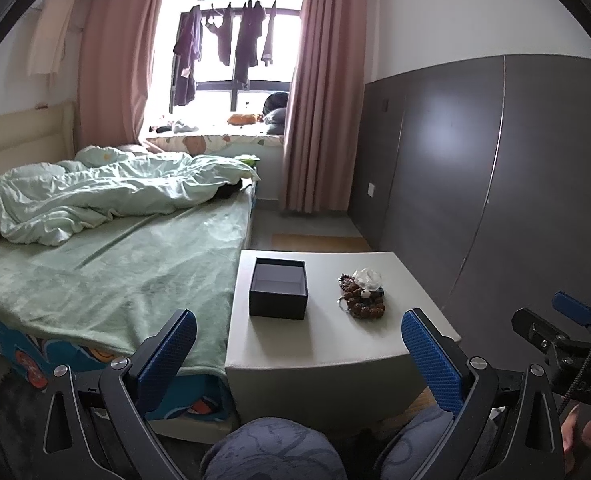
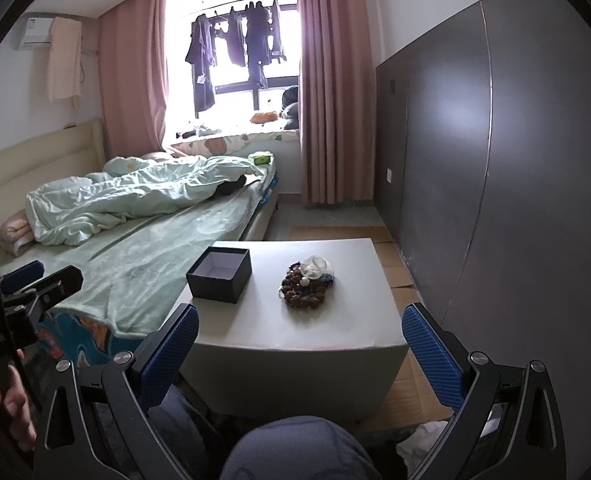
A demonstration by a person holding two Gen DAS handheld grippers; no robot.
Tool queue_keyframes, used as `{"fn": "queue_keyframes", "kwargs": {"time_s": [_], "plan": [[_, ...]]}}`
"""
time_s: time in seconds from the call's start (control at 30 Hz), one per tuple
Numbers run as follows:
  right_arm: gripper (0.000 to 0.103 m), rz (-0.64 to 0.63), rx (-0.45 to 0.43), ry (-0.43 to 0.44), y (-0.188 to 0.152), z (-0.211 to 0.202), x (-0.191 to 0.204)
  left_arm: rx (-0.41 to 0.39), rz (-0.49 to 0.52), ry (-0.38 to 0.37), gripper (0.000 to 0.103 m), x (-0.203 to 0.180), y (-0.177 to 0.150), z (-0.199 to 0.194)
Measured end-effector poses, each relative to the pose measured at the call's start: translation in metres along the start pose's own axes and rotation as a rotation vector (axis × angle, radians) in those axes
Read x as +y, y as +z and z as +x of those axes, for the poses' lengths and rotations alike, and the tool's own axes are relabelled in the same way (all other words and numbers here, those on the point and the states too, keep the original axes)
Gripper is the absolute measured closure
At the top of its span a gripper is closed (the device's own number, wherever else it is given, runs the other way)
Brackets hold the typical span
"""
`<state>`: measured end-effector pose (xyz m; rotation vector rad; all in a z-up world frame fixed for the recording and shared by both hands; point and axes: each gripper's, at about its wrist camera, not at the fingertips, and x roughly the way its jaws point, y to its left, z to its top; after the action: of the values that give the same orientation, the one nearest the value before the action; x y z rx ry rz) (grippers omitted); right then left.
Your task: Organize jewelry
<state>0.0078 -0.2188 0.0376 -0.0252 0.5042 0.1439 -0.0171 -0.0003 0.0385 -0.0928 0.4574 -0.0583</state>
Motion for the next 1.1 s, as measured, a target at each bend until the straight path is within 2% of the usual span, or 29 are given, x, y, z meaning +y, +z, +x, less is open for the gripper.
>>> {"fn": "queue_keyframes", "kwargs": {"time_s": [0.33,0.53,0.67,0.9,1.1], "plan": [[0.001,0.021,0.017,-0.007,0.008,0.03,-0.009,0.029,0.005,-0.021,0.0,-0.002,0.014,0.039],[0.001,0.065,0.046,-0.005,0.013,0.061,-0.032,0.054,0.009,-0.037,0.0,-0.006,0.02,0.074],[0.001,0.086,0.057,-0.014,0.014,0.079,-0.041,0.083,0.021,-0.068,0.0,-0.012,0.025,0.103],[0.001,0.154,0.05,-0.079,0.016,0.111,-0.07,0.151,0.076,-0.122,0.0,-0.03,0.029,0.155],[0.001,0.202,0.09,-0.103,0.011,0.138,-0.093,0.213,0.102,-0.182,0.003,-0.047,0.027,0.196]]}}
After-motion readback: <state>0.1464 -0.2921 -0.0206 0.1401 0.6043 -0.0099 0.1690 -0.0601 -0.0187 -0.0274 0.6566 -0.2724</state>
